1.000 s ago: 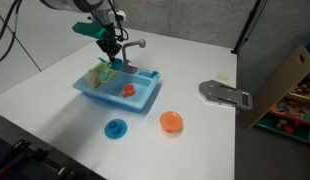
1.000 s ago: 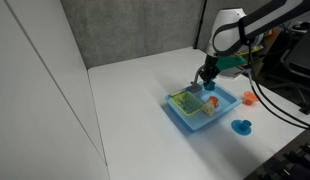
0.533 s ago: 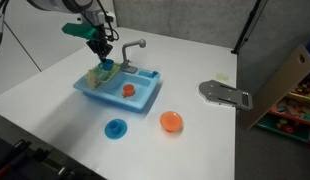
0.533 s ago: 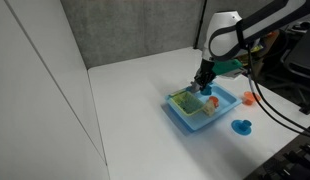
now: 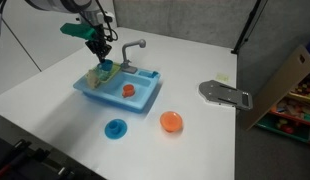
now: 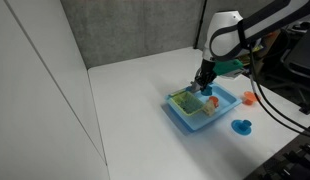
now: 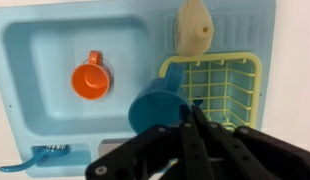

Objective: Remove the blue cup from the sink and put it in the drying rack

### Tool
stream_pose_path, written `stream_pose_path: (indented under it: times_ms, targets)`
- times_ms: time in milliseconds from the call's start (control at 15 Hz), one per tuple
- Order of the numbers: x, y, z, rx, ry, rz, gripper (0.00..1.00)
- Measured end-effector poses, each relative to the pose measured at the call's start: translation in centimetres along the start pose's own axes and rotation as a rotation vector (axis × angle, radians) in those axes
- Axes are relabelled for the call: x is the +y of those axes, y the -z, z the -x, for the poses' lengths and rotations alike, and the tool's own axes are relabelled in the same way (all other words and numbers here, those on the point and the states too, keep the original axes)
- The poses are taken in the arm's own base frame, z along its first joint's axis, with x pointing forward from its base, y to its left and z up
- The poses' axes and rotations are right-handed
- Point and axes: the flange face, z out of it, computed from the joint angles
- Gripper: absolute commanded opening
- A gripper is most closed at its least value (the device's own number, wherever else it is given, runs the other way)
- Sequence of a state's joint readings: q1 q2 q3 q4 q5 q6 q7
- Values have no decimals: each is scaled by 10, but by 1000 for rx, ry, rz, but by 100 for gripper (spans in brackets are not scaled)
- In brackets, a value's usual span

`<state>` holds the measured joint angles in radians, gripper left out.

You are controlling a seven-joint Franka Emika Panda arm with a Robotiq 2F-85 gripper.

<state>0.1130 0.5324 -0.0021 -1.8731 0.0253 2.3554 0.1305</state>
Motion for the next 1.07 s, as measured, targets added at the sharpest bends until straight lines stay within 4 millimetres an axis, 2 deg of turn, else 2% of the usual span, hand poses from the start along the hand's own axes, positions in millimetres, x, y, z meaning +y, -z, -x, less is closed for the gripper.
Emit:
stream_pose_path:
  times_ms: [267,667,1067]
  targets:
    - [-3,-12,-1,8,27,30,2]
    - [-22,-38,-1,41,70,45,3]
    - [-41,-45,-2,87,100,36,3]
